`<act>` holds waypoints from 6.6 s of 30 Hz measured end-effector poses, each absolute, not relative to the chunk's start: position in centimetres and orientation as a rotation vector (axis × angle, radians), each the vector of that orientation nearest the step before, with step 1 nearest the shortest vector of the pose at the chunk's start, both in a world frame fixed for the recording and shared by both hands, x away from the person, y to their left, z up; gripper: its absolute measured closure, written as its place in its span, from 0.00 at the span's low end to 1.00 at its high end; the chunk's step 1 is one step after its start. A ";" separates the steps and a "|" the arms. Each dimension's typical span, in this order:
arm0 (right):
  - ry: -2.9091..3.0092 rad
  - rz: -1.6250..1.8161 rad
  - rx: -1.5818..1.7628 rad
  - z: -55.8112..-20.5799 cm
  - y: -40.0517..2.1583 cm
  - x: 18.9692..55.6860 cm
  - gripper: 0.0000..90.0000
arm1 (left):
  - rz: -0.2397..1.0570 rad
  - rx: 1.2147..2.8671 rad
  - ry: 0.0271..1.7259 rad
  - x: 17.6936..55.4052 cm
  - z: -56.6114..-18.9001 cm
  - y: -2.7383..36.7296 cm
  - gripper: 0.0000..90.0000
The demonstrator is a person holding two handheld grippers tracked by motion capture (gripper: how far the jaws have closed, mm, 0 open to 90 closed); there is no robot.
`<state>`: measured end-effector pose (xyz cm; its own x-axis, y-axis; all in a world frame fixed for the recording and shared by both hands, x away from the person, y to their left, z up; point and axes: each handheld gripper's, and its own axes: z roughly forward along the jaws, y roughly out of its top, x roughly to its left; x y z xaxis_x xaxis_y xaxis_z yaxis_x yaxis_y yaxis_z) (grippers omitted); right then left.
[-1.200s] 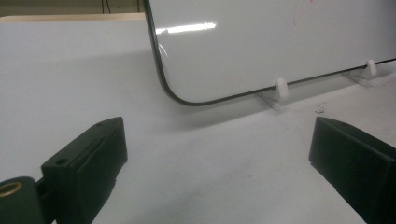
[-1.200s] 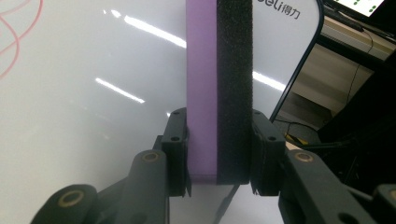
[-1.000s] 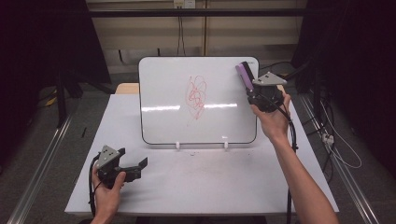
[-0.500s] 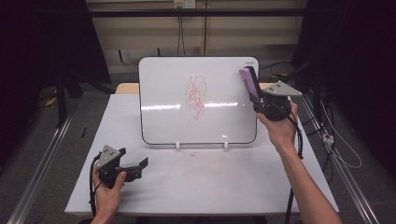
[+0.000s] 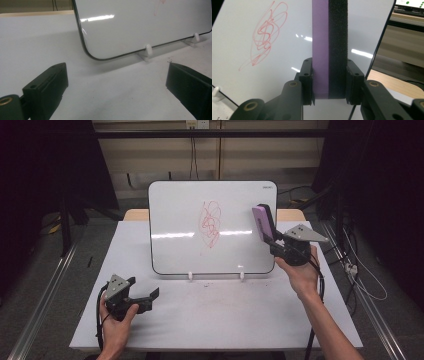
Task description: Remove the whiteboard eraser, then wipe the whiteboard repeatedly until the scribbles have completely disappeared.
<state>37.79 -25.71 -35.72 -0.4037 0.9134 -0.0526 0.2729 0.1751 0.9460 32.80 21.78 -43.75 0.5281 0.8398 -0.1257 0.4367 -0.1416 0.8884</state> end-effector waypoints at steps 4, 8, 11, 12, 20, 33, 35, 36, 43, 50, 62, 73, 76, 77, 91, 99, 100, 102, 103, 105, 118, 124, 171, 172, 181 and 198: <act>1.810 1.272 1.111 -36.2 -25.3 37.2 0.73 | 0.501 1.765 1.065 32.8 -43.6 21.6 0.04; 1.821 1.297 1.101 -36.7 -24.8 36.6 0.73 | 0.491 1.760 1.058 32.8 -43.5 21.4 0.04; 1.822 1.302 1.096 -36.8 -24.6 36.5 0.73 | 0.487 1.754 1.057 32.8 -43.4 21.2 0.04; 1.827 1.311 1.094 -37.0 -24.5 36.3 0.73 | 0.492 1.757 1.046 32.9 -43.3 21.2 0.04; 1.846 1.332 1.081 -37.8 -23.8 35.7 0.73 | 0.487 1.756 1.016 32.8 -42.7 20.7 0.04; 1.904 1.424 1.024 -39.6 -21.6 34.2 0.73 | 0.458 1.763 0.910 32.7 -41.2 17.6 0.07; 1.907 1.430 1.016 -39.7 -21.4 34.1 0.73 | 0.409 1.765 0.907 32.8 -41.0 16.8 0.06; 1.907 1.443 1.012 -39.8 -21.3 34.0 0.73 | 0.398 1.767 0.897 32.8 -40.9 16.3 0.05; 1.889 1.509 0.995 -40.5 -20.6 33.5 0.73 | 0.388 1.770 0.819 33.1 -40.1 13.3 0.05; 1.897 1.563 0.995 -41.2 -19.7 33.2 0.73 | 0.347 1.747 0.832 33.6 -39.6 11.3 0.07; 1.923 1.623 0.971 -41.5 -18.1 32.9 0.73 | 0.305 1.619 0.810 34.7 -39.1 8.6 0.09; 1.959 1.620 0.992 -42.0 -17.0 32.8 0.72 | 0.220 1.520 0.794 35.0 -39.4 6.1 0.19; 1.967 1.616 0.988 -42.0 -16.8 32.7 0.72 | 0.246 1.504 0.802 34.9 -39.6 5.7 0.23; 1.972 1.616 0.987 -42.0 -16.7 32.6 0.72 | 0.242 1.482 0.810 34.9 -39.7 5.6 0.29; 1.989 1.621 0.990 -42.4 -16.1 32.5 0.72 | 0.217 1.396 0.879 35.0 -40.8 5.6 0.43; 2.014 1.607 0.991 -42.4 -16.1 32.6 0.70 | 0.195 1.420 0.868 35.2 -40.7 5.5 0.45; 2.014 1.607 0.991 -42.4 -16.1 32.6 0.70 | 0.191 1.421 0.865 35.2 -40.7 5.4 0.45; 2.027 1.616 0.993 -42.4 -16.1 32.6 0.65 | 0.193 1.420 0.852 35.3 -40.5 5.5 0.45; 2.029 1.608 0.999 -42.4 -16.2 32.6 0.60 | 0.197 1.429 0.845 35.4 -40.4 5.7 0.45; 2.039 1.621 1.013 -42.4 -16.3 32.6 0.55 | 0.199 1.419 0.860 35.4 -40.3 5.8 0.46; 2.063 1.576 1.051 -42.5 -17.7 32.2 0.27 | 0.273 1.490 0.858 36.1 -39.4 7.7 0.46; 1.996 1.493 1.100 -41.9 -19.8 31.8 0.16 | 0.308 1.559 0.862 36.2 -38.8 8.7 0.46; 1.874 1.253 1.301 -43.9 -27.7 28.8 0.06 | 0.764 1.927 0.698 36.5 -35.2 12.1 0.46; 1.876 1.254 1.301 -43.9 -27.6 28.8 0.06 | 0.779 1.931 0.690 36.6 -35.1 12.0 0.46; 1.869 1.280 1.310 -43.8 -27.9 28.9 0.06 | 0.912 1.937 0.687 38.7 -33.8 11.0 0.46; 1.885 1.286 1.313 -44.4 -28.1 29.3 0.05 | 1.019 1.989 0.652 42.9 -32.5 7.6 0.46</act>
<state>29.28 -28.15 -44.39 -0.4072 0.9070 0.1075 0.4312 0.0871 0.8980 42.88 7.61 -32.47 0.5443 0.7218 0.4275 0.0852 -0.5545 0.8278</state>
